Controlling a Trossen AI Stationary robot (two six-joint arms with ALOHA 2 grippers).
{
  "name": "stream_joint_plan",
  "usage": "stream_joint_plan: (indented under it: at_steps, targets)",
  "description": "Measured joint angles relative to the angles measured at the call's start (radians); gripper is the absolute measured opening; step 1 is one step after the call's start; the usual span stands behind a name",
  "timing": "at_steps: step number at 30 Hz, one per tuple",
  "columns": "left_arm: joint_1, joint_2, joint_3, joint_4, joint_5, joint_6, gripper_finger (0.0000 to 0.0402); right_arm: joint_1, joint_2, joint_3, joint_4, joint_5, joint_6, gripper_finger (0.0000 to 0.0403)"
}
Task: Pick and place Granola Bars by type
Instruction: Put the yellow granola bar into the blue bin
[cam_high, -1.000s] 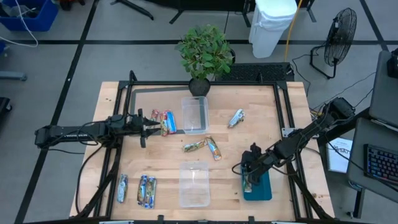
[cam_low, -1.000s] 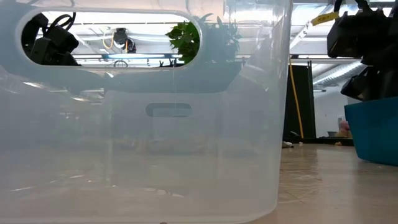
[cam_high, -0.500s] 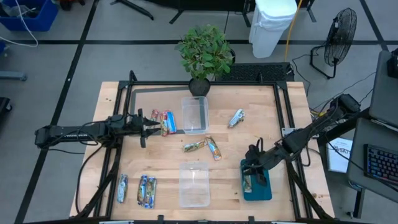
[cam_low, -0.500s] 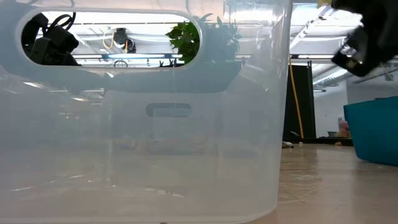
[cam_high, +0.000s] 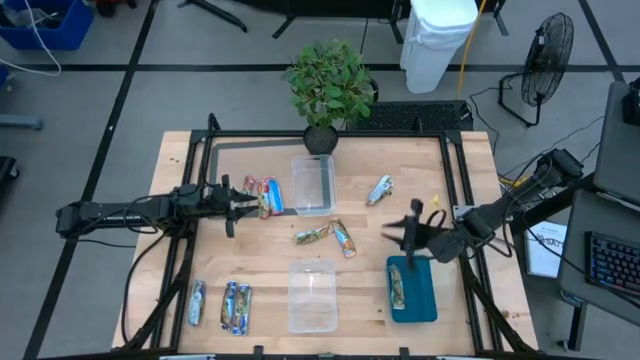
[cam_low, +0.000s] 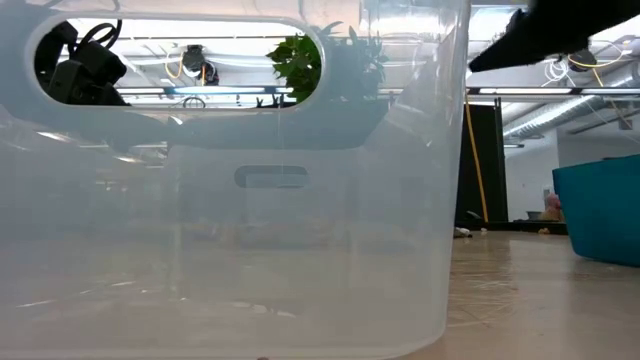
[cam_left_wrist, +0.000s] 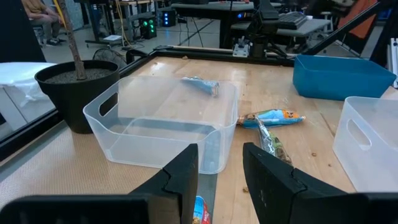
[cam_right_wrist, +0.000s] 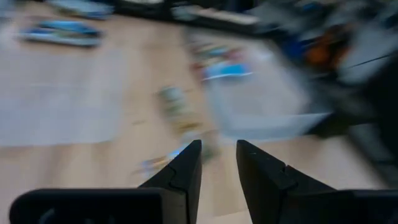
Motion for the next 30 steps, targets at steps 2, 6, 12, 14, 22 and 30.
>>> stream_joint_plan:
  at_steps: [2, 6, 12, 14, 22, 30]
  targets:
    - [0.0, 0.0, 0.0, 0.0, 0.0, 0.0, 0.0131, -0.017, 0.0, 0.0, 0.017, 0.079, -0.056, 0.0091]
    - [0.0, 0.0, 0.0, 0.0, 0.0, 0.0, 0.0131, -0.093, 0.0, 0.0, 0.122, 0.098, -0.226, 0.0091]
    - [0.0, 0.0, 0.0, 0.0, 0.0, 0.0, 0.0131, -0.261, -0.02, 0.006, 0.223, 0.096, -0.439, 0.011]
    - [0.0, 0.0, 0.0, 0.0, 0.0, 0.0, 0.0131, -0.335, -0.029, 0.024, 0.176, 0.068, -0.441, 0.0128]
    - [0.0, 0.0, 0.0, 0.0, 0.0, 0.0, 0.0131, -0.646, 0.014, 0.072, -0.113, -0.288, -0.307, 0.0221]
    - [0.0, 0.0, 0.0, 0.0, 0.0, 0.0, 0.0131, -0.766, 0.206, 0.074, -0.211, -0.507, -0.279, 0.0234]
